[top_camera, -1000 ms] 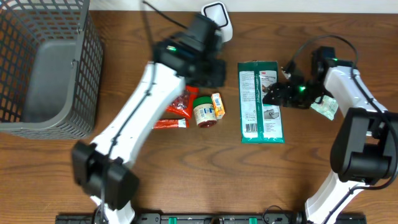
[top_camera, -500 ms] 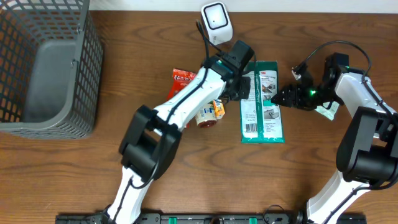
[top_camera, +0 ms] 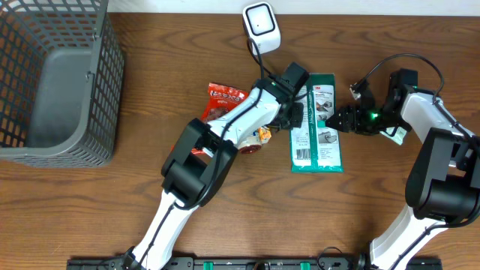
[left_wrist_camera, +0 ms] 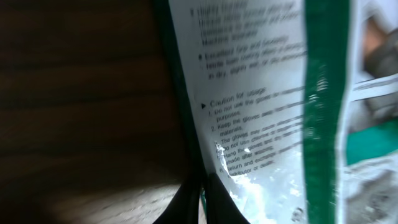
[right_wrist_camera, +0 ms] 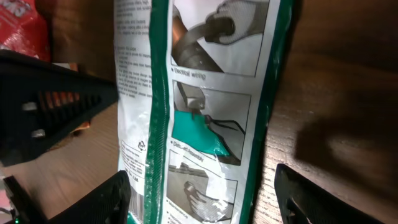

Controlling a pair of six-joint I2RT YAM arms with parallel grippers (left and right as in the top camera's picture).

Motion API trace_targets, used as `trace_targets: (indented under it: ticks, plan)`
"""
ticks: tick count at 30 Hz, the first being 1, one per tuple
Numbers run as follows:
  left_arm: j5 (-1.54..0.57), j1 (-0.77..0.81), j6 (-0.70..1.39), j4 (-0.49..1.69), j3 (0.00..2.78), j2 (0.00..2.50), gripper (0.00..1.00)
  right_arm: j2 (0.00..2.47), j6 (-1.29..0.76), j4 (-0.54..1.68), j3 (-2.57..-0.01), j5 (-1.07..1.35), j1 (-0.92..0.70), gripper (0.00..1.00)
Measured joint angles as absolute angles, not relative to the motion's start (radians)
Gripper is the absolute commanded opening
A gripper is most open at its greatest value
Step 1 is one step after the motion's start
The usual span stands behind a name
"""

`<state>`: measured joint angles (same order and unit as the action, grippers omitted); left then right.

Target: Scan the item barcode

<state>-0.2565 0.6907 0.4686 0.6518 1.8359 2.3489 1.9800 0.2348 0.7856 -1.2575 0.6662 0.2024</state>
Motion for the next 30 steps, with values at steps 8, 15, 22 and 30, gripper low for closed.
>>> trace_targets:
  ticks: [8, 15, 22, 30]
  plan:
    - [-0.256, 0.697, 0.468, 0.643, 1.837, 2.351, 0.08, 1.980, 0.202, 0.682, -1.185, 0.677, 0.202, 0.62]
    - [-0.256, 0.697, 0.468, 0.643, 1.837, 2.352, 0.08, 1.966, 0.174, 0.611, -1.100, 0.777, 0.203, 0.57]
    - [-0.256, 0.697, 0.468, 0.646, 1.837, 2.352, 0.08, 1.950, 0.165, 0.467, -0.990, 0.899, 0.203, 0.49]
    - [-0.256, 0.697, 0.468, 0.646, 1.837, 2.352, 0.08, 1.953, 0.162, 0.459, -0.960, 0.932, 0.202, 0.39]
